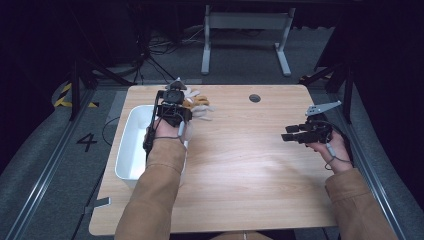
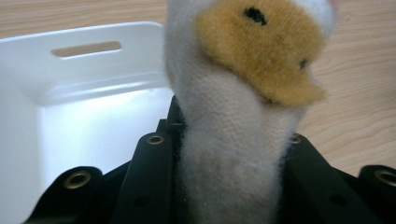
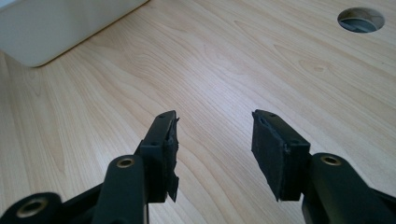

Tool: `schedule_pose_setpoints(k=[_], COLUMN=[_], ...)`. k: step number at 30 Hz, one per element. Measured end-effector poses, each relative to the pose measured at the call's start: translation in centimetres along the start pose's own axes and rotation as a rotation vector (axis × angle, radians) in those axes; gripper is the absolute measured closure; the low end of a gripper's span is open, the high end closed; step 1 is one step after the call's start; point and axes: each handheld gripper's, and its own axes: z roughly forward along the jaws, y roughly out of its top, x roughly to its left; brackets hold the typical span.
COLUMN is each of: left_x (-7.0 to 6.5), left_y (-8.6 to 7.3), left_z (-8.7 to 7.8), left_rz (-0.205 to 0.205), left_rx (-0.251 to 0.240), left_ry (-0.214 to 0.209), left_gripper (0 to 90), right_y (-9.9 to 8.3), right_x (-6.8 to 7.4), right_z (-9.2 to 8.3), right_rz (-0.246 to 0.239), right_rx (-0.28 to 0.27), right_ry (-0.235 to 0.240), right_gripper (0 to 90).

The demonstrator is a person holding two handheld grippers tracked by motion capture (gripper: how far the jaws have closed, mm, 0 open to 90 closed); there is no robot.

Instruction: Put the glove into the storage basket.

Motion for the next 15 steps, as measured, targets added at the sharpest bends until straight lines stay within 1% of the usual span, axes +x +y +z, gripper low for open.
schedule_pose_setpoints(k=[2, 3, 4, 5, 6, 8, 9, 10, 12, 14, 15], left_x=[0.5, 0.8, 0.8, 1.2, 1.2, 1.7, 2.2, 2.2, 2.7, 3.1, 3.5], left_y=[-0.2, -0.4, -0.4, -0.5, -0.5, -0.6, -0.7, -0.7, -0.8, -0.8, -0.9], left_z=[-0.3, -0.5, -0.5, -0.7, -0.7, -0.8, -0.9, -0.9, -0.9, -1.0, -1.2], left_rz=[-0.009, -0.019, -0.019, -0.031, -0.031, -0.046, -0.062, -0.062, -0.083, -0.088, -0.100], left_rx=[-0.002, -0.002, -0.002, 0.000, 0.000, -0.008, -0.023, -0.023, -0.027, -0.032, -0.034], left_ry=[0.006, 0.017, 0.017, 0.024, 0.024, 0.027, 0.034, 0.034, 0.035, 0.044, 0.050], left_gripper=[70.6, 70.6, 70.6, 70.6, 70.6, 70.5, 69.9, 69.9, 69.9, 69.9, 69.8], right_y=[0.2, 0.4, 0.4, 0.7, 0.7, 0.8, 0.9, 0.9, 0.9, 0.9, 0.9], right_x=[0.0, 0.0, 0.0, -0.1, -0.1, 0.0, 0.0, 0.0, 0.1, 0.1, 0.2], right_z=[0.1, 0.2, 0.2, 0.4, 0.4, 0.6, 0.8, 0.8, 0.9, 0.9, 0.8], right_rz=[0.001, -0.007, -0.007, -0.010, -0.010, -0.014, -0.017, -0.017, -0.024, -0.028, -0.025], right_rx=[0.002, -0.002, -0.002, -0.005, -0.005, -0.003, 0.003, 0.003, 0.010, 0.017, 0.013], right_ry=[0.003, 0.005, 0.005, 0.008, 0.008, 0.010, 0.012, 0.012, 0.003, -0.001, -0.003], right_gripper=[50.9, 50.9, 50.9, 50.9, 50.9, 50.8, 50.8, 50.8, 50.6, 50.7, 50.7])
